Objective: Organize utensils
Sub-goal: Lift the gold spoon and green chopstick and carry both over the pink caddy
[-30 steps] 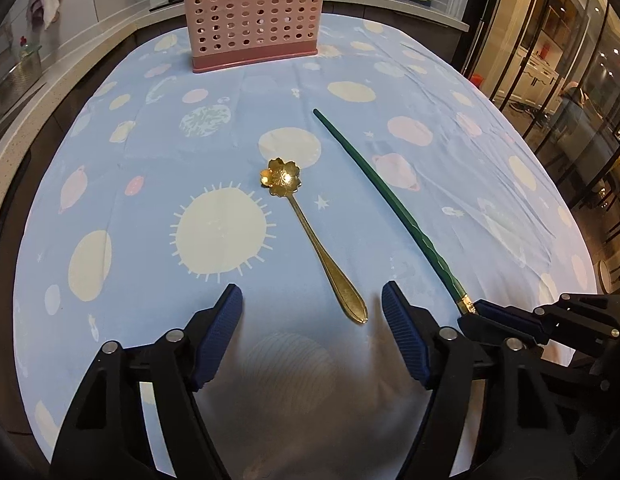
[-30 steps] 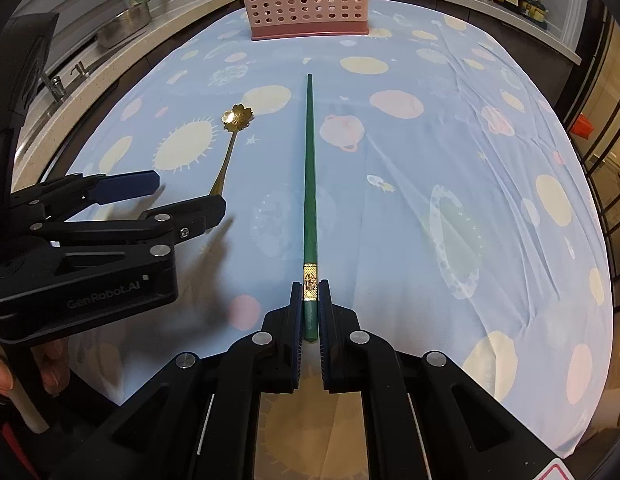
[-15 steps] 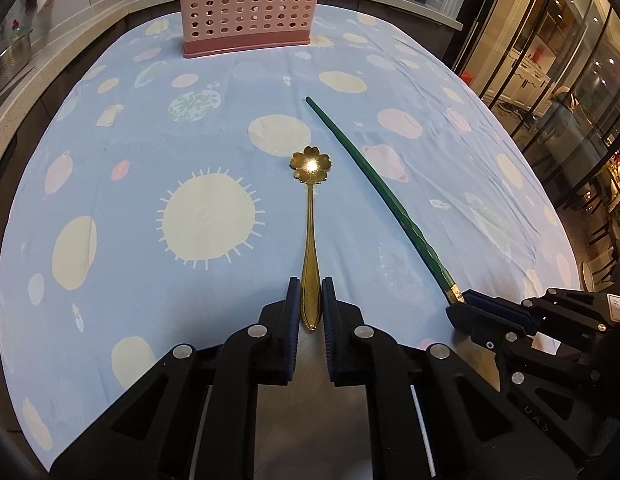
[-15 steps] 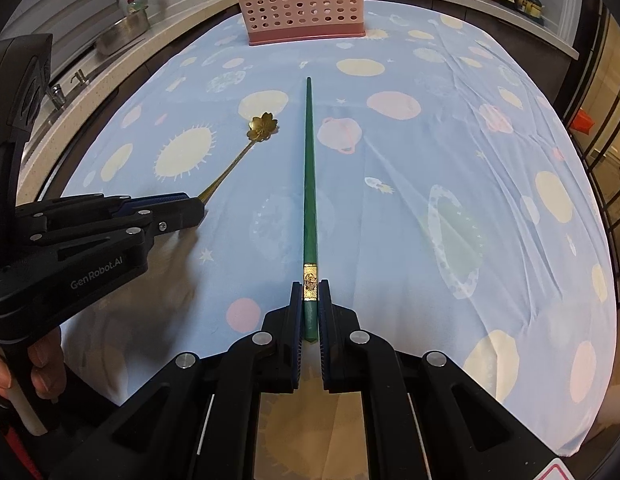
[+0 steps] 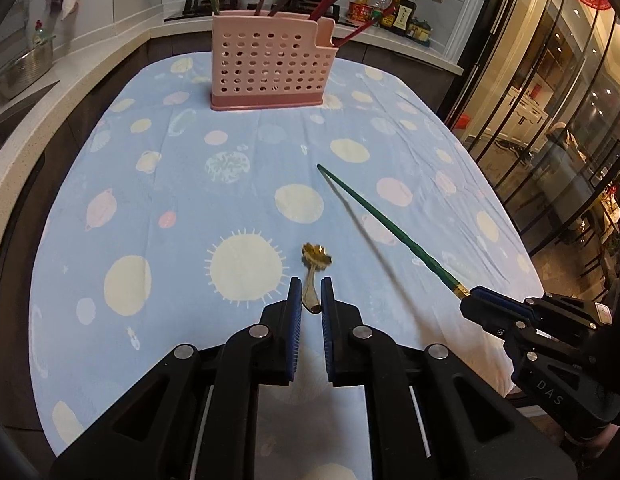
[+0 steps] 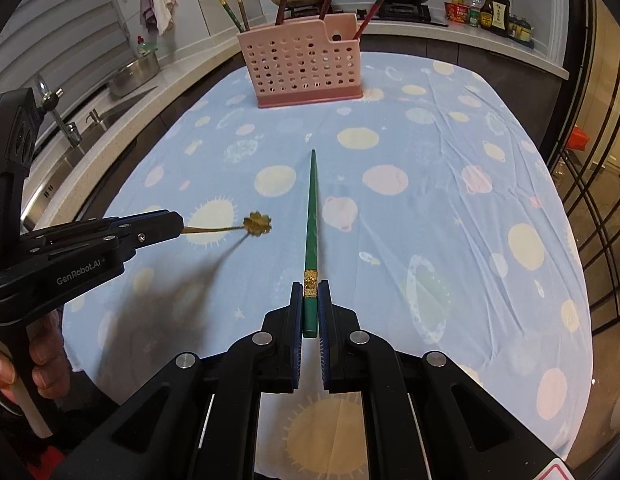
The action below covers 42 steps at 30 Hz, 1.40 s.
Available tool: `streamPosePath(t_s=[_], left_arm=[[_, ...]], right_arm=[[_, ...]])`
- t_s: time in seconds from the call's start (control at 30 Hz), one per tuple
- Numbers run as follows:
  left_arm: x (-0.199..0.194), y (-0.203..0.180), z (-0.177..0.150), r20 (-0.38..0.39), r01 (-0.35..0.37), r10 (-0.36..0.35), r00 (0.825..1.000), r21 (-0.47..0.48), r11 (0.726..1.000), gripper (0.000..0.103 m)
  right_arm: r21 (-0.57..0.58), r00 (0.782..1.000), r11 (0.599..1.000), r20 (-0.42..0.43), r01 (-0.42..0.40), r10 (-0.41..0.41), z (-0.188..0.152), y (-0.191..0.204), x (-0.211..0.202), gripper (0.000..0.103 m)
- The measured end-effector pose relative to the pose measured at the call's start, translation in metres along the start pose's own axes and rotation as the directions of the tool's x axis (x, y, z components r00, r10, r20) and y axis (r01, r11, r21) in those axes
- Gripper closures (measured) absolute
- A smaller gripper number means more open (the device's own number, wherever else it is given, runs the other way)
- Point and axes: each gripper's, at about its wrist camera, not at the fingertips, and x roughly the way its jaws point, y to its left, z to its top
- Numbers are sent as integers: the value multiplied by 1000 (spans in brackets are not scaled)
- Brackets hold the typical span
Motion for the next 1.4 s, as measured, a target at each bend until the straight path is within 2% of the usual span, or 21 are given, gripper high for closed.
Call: streamPosePath(t_s=[0.03,0.07,0.43,0.67,1.03,1.3,1.4], left_arm=[[-3,1,4,8,0,0,1000,-2,1000,95],[-5,2,7,17,-1,1,1000,-4,1000,102],[-21,4,45,89,-28,27,996,11,1000,102],[-38,8,83,142,-52,47,989,34,998,102],[-63,18,169,285,-117,99,953,47,992,102],[-65,25,231,345,-160,137,929,38,986,102],[-61,29,252,354,-175,152,923,34,984,102]], right_arm=[[-1,1000,1000,12,0,0,4,0,-4,96],[-2,1000,1000,23,1,-1,7,0,-6,96],[2,993,1000,113,-18,18,40,-2,-25,96],[27,973,998,227,-54,46,87,-16,-52,96],[10,902,999,430,-43,35,188,-25,-83,96],[50,824,996,566,-73,32,258,-33,-93,96],[62,801,996,598,-65,14,281,-35,-93,96]])
